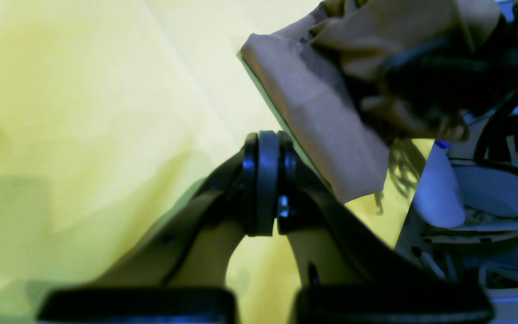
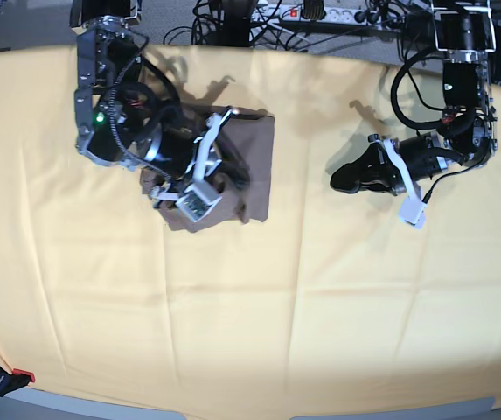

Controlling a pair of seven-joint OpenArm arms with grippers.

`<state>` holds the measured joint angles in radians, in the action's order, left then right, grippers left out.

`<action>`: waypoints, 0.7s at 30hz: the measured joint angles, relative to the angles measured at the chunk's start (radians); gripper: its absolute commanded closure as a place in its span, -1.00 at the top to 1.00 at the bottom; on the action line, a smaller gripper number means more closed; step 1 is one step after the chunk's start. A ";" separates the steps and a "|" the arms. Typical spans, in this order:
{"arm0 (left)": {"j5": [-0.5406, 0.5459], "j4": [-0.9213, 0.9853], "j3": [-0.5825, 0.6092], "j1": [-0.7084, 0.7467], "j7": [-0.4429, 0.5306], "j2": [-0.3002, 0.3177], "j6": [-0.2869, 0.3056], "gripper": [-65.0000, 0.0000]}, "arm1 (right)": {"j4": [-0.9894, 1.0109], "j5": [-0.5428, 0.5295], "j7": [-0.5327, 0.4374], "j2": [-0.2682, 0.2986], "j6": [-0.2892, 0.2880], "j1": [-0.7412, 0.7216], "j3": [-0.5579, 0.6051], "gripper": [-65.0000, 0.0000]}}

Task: Fold the T-shirt properly
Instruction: 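Fold the strip end over onto the shirt with the right gripper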

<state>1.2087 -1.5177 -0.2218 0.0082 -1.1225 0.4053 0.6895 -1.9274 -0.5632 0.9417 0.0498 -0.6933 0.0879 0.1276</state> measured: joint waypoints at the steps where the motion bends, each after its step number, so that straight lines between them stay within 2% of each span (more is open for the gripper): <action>1: 0.000 0.000 0.000 0.000 0.000 0.000 0.000 -1.00 | 0.013 0.024 -0.014 0.000 0.003 -0.001 0.021 -0.13; 2: 0.000 0.000 0.000 0.000 0.000 0.000 0.000 -1.00 | 0.024 0.037 -0.024 0.001 0.011 -0.003 0.041 0.15; 3: 0.000 0.000 0.000 0.000 0.000 0.000 0.000 -1.00 | 0.029 0.040 -0.030 0.003 0.012 -0.003 0.061 0.32; 4: 0.000 0.000 0.000 0.000 0.000 0.000 0.000 -1.00 | 0.029 0.041 -0.034 0.003 0.012 -0.005 0.081 0.36; 7: 0.000 0.000 0.000 0.000 0.000 0.000 0.000 -1.00 | 0.029 0.048 -0.023 0.003 0.028 -0.031 0.147 0.35; 9: 0.000 0.000 0.000 0.000 0.000 0.000 0.000 -1.00 | 0.027 0.080 0.041 0.002 0.050 -0.064 0.172 0.35; 11: -0.001 0.000 0.000 0.000 -0.001 0.000 0.000 -1.00 | -0.003 0.086 0.101 0.003 0.047 -0.084 0.173 0.34; 15: 0.000 0.000 0.000 0.000 -0.002 -0.001 0.000 -1.00 | -0.155 0.059 0.087 0.005 -0.005 -0.085 0.173 0.34; 17: 0.000 0.000 0.000 0.000 -0.002 0.000 0.000 -1.00 | -0.223 0.058 0.081 0.003 0.002 -0.088 0.175 0.34; 21: -0.005 0.000 0.000 0.000 -0.002 0.005 0.000 -1.00 | -0.257 0.060 0.102 0.038 0.001 -0.079 0.137 0.34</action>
<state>1.2034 -1.5177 -0.2218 0.0078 -1.1248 0.4103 0.6895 -2.1849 -0.5030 1.0435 0.0875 -0.6922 0.0090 0.2642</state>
